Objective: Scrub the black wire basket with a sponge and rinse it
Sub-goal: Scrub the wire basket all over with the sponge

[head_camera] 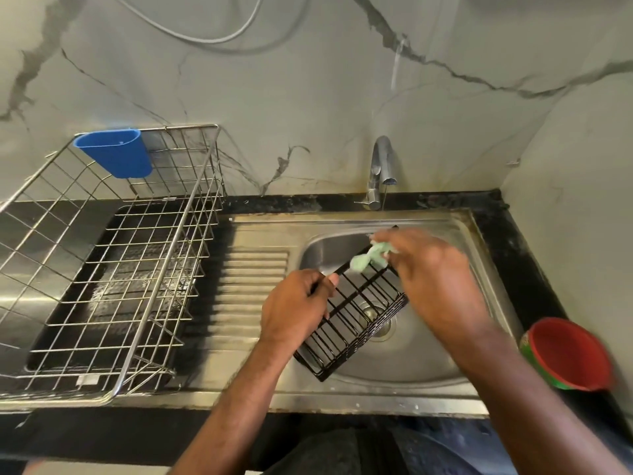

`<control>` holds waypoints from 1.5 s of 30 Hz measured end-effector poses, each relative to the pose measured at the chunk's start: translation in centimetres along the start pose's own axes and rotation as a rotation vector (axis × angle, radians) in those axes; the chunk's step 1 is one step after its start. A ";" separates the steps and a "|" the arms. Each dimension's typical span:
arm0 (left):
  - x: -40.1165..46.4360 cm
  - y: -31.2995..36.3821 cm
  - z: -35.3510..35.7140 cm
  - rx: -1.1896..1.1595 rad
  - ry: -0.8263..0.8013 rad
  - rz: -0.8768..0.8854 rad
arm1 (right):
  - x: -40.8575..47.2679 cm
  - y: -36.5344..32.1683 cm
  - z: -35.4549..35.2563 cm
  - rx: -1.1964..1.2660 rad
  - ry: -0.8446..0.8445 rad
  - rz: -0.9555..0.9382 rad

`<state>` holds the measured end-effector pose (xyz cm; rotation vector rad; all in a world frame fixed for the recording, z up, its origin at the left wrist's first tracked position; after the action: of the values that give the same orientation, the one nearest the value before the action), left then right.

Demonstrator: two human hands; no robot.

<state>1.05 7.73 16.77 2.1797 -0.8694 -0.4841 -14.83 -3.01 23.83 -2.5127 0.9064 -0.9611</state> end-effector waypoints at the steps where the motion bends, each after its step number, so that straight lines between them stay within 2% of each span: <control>1: -0.1 -0.1 -0.2 -0.003 0.012 -0.012 | 0.2 0.5 -0.7 0.045 0.055 0.044; 4: -0.3 -0.1 -0.4 -0.046 0.041 -0.045 | 0.8 2.6 -1.5 0.100 0.126 0.144; 7: -0.3 0.4 -0.7 -0.071 0.092 -0.045 | 0.9 3.5 -1.5 0.125 0.148 0.165; 9: -0.2 0.5 -0.8 -0.109 0.102 -0.050 | 0.9 3.6 -1.2 0.182 0.119 0.216; 12: -0.3 0.5 -0.7 -0.129 0.107 -0.061 | 0.6 4.1 -0.3 0.356 0.036 0.393; 14: -0.4 0.5 -0.7 -0.110 0.115 -0.062 | 0.4 4.3 -0.2 0.366 0.042 0.424; 18: -0.4 0.4 -0.7 -0.110 0.121 -0.072 | 0.5 4.3 -0.1 0.255 0.030 0.369; 24: -0.4 0.5 -0.7 -0.131 0.124 -0.082 | 0.5 3.6 0.3 0.229 -0.013 0.306; 28: -0.5 0.6 -0.8 -0.139 0.124 -0.092 | 0.5 4.1 -0.2 0.301 0.049 0.375; 34: -0.8 0.9 -0.8 -0.152 0.127 -0.103 | 0.4 4.7 -0.6 0.401 0.129 0.347; 38: -0.9 1.0 -0.7 -0.158 0.136 -0.105 | 0.4 4.7 -0.4 0.328 0.153 0.255; 45: -0.9 1.2 -0.7 -0.140 0.147 -0.091 | 0.3 3.6 0.7 0.282 0.046 0.112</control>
<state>0.28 8.16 18.17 2.1030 -0.6396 -0.4102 -15.81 -5.91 21.74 -2.1904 0.8487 -1.0348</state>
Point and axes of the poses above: each hand's wrist, its own x-axis towards the middle knuckle, its own z-axis out of the palm, y = z × x, the point moved 4 cm from there along x, towards the middle knuckle, and after that the axes turned 6 degrees about y, right-handed, at the moved point
